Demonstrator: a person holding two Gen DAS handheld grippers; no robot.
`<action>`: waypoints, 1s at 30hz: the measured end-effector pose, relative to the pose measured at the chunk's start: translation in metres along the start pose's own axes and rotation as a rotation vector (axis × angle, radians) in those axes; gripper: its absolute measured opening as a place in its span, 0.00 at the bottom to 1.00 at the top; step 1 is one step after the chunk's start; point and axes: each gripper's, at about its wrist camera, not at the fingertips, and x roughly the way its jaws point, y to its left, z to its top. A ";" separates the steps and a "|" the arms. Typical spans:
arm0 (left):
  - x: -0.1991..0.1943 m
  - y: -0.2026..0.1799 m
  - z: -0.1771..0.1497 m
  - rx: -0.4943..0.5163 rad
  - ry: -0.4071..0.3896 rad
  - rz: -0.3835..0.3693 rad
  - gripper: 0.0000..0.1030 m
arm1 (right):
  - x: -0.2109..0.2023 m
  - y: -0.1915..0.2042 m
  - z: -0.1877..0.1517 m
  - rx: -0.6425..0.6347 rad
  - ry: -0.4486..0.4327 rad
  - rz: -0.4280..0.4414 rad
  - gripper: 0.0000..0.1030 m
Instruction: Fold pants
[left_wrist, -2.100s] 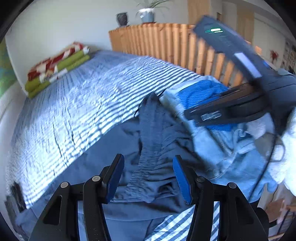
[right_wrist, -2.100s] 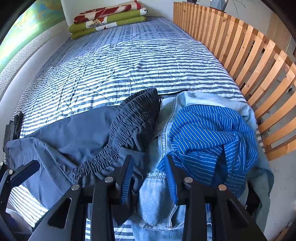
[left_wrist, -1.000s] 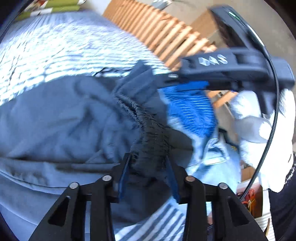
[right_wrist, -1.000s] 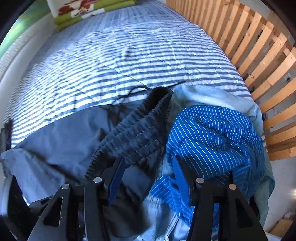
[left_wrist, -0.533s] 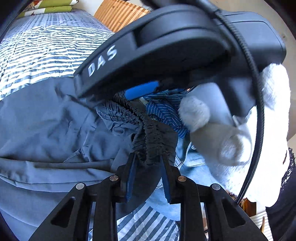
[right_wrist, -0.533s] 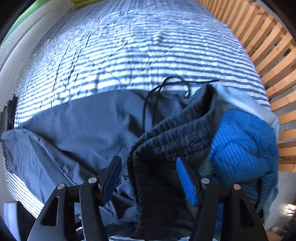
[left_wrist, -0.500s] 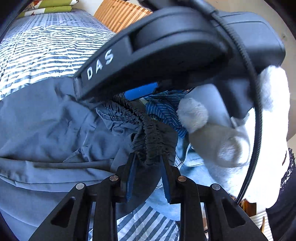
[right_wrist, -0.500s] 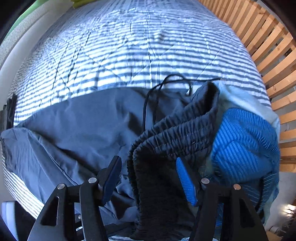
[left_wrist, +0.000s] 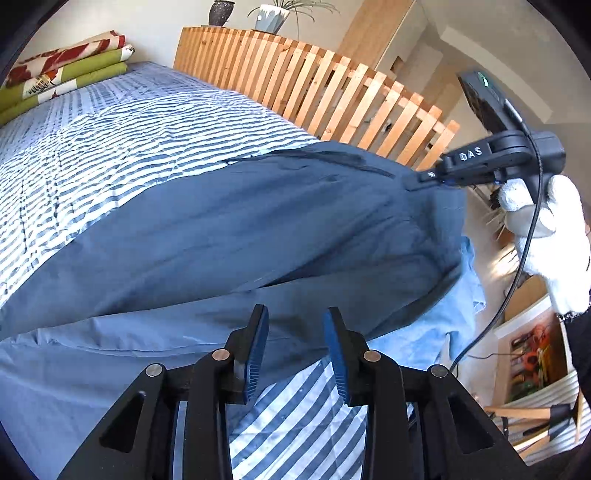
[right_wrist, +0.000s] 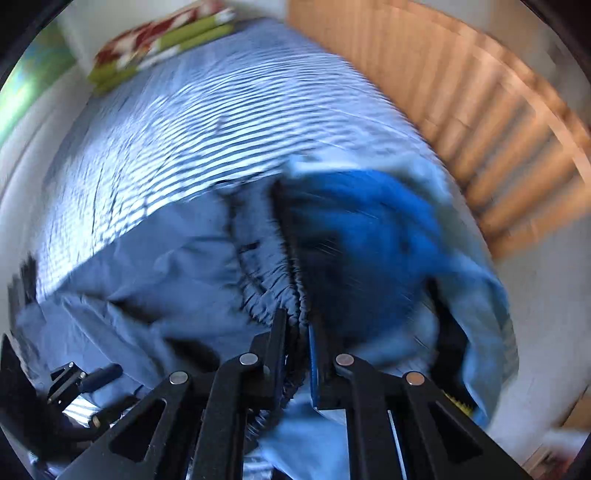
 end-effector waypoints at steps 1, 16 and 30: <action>0.004 0.001 0.000 -0.004 0.010 -0.004 0.34 | 0.005 -0.011 -0.001 0.030 0.017 0.003 0.09; 0.026 -0.011 -0.009 0.014 0.101 0.019 0.40 | -0.016 -0.049 -0.060 -0.020 -0.004 0.065 0.51; 0.010 0.029 -0.031 -0.008 0.128 0.110 0.40 | 0.024 -0.019 -0.065 -0.018 0.111 0.118 0.47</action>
